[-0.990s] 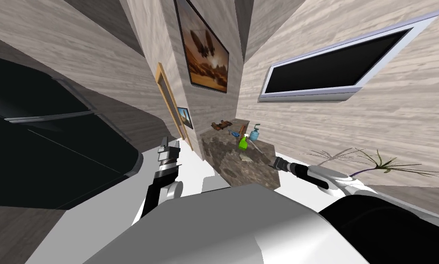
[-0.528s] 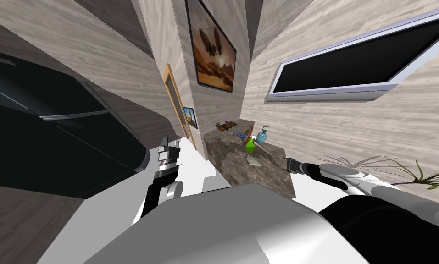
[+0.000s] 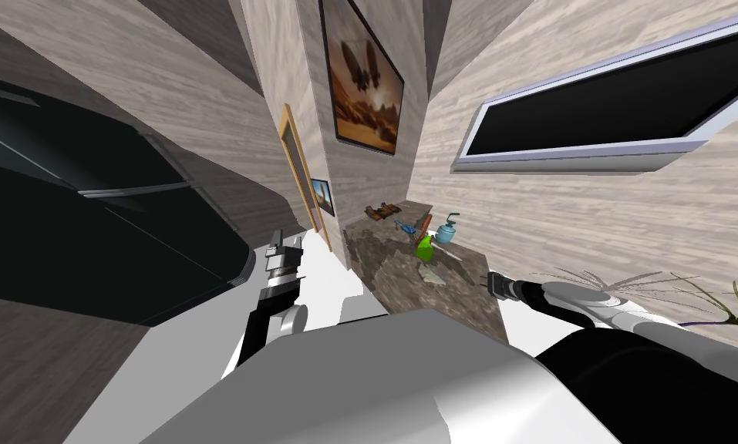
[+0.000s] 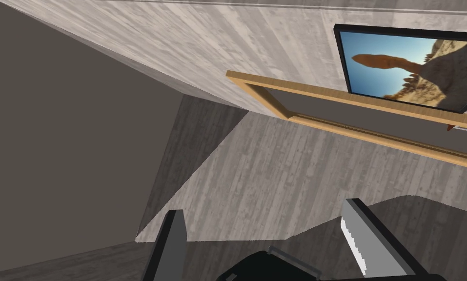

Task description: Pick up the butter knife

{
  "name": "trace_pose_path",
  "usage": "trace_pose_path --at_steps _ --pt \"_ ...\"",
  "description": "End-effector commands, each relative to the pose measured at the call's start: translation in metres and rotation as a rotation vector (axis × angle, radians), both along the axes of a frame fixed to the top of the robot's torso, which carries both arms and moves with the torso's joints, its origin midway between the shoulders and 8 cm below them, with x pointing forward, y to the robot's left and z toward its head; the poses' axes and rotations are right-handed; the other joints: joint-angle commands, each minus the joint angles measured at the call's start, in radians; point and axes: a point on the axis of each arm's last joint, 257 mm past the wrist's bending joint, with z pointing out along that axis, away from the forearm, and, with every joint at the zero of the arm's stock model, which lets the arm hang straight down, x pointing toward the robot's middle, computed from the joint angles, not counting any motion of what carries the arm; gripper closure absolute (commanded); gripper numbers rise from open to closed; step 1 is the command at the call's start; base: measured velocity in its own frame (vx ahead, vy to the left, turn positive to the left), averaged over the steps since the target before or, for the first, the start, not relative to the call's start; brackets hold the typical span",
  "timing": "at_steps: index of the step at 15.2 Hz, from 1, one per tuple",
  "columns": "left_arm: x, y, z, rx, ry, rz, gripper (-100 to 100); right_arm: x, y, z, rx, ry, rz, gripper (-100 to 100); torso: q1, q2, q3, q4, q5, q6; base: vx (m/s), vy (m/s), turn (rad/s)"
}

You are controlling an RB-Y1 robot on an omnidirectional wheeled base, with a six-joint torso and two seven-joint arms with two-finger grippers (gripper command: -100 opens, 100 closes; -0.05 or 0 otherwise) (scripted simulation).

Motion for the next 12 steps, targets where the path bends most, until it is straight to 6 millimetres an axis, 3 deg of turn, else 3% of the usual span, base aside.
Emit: trace_pose_path --at_steps 1,3,4,5,6,8,12 --pt "0.000 0.000 0.000 0.000 0.000 0.000 0 0.000 0.000 0.000 0.000 0.000 0.000 100 0.000 0.000 0.000 0.000 0.000 0.000 0.000 0.000 0.000" --pt "0.000 0.000 0.000 0.000 0.000 0.000 0 0.000 0.000 0.000 0.000 0.000 0.000 100 0.001 0.000 0.000 0.000 0.000 0.000 0.000 0.000 0.000" --pt "0.000 0.000 0.000 0.000 0.000 0.000 0 0.004 -0.001 0.010 -0.003 0.002 0.009 100 0.001 0.001 0.000 0.000 0.000 0.000 -0.011 0.023 -0.082" --pt "0.000 0.000 0.000 0.000 0.000 0.000 0 0.001 -0.001 0.004 -0.003 0.001 0.004 100 0.002 0.001 0.001 0.000 0.001 0.001 -0.011 0.022 -0.053" --pt "0.000 0.000 0.000 0.000 0.000 0.000 0 0.024 -0.013 0.033 -0.036 -0.044 0.004 -100 0.003 0.002 0.001 0.000 0.001 0.000 0.023 0.014 0.017" --pt "0.000 0.000 0.000 0.000 0.000 0.000 0 0.034 -0.024 0.049 -0.046 -0.077 -0.021 -100 0.003 -0.002 -0.001 0.000 0.001 -0.001 0.097 0.026 0.081" --pt "0.000 0.000 0.000 0.000 0.000 0.000 0 0.033 -0.030 0.051 -0.036 -0.090 -0.056 -100 0.003 -0.009 -0.005 -0.002 0.001 -0.001 0.142 0.027 0.066"
